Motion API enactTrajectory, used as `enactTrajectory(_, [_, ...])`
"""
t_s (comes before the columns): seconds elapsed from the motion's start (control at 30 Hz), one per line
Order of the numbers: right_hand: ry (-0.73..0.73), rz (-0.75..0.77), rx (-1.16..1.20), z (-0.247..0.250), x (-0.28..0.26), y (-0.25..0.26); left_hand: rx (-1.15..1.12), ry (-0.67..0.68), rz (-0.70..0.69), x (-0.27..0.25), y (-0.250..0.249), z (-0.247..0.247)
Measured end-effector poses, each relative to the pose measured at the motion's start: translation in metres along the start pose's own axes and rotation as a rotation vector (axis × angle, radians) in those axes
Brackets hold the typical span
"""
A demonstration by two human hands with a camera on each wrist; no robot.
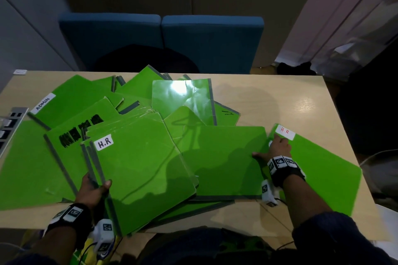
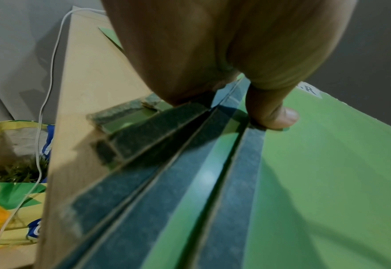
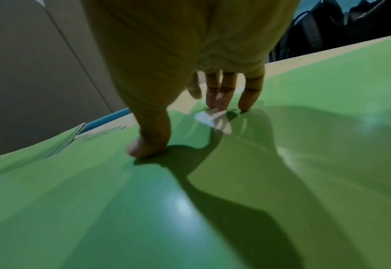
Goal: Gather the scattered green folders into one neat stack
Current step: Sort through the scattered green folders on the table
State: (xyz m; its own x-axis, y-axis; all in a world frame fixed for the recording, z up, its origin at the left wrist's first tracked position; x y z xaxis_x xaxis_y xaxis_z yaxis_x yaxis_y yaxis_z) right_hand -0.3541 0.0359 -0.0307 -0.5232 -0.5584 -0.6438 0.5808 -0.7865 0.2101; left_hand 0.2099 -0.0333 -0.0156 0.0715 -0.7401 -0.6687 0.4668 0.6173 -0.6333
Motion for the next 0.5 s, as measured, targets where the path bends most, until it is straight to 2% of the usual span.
enactTrajectory(0.13, [0.048,-0.068,0.384,-0.009,-0.001,0.010,-0.015,0.007,0.017,-0.001,0.001,-0.001])
enactTrajectory(0.23, [0.169,-0.043,0.548,-0.016,-0.008,0.015,-0.012,0.006,0.025,0.000,0.003,0.001])
enactTrajectory(0.3, [0.190,-0.013,0.721,-0.013,-0.014,0.012,-0.007,0.002,0.031,0.003,0.004,0.002])
enactTrajectory(0.37, [0.112,0.040,0.832,0.004,-0.019,0.005,-0.014,0.003,0.025,0.003,0.005,0.001])
enactTrajectory(0.5, [-0.176,0.105,0.901,0.049,-0.017,-0.048,-0.013,0.015,0.027,0.005,0.007,0.002])
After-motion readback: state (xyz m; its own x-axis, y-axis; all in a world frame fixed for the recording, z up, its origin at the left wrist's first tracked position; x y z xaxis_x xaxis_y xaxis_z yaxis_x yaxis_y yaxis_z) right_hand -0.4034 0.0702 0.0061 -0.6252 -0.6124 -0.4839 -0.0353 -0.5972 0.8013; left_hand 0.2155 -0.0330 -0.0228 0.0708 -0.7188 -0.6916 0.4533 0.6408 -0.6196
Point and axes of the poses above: each hand's wrist, its own x-axis towards the middle knuckle, its own z-axis out of the back of the hand, y = z × x, the point moved 4 cm from there along x, towards the middle knuckle, and after that the axes turned 15 degrees about y, right-handed, at the moved point
